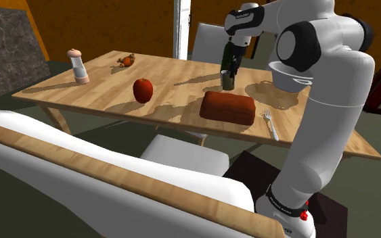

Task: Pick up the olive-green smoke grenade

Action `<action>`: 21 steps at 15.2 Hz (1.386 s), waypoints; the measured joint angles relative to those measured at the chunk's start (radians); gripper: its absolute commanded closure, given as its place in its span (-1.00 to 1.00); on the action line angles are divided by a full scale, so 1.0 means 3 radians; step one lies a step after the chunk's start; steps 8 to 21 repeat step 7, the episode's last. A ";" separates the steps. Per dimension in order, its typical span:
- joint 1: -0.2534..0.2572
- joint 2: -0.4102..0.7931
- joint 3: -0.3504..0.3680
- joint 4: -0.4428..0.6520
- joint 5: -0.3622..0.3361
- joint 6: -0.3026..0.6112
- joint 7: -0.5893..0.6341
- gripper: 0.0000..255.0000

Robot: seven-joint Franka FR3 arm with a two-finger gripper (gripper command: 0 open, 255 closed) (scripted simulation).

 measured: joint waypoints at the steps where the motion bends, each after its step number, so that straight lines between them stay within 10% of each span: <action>1: 0.0002 -0.0011 -0.0001 0.0031 -0.0007 -0.0040 0.0006 1.00; 21: -0.0025 0.0018 -0.0009 0.0322 0.0005 -0.0305 0.0004 1.00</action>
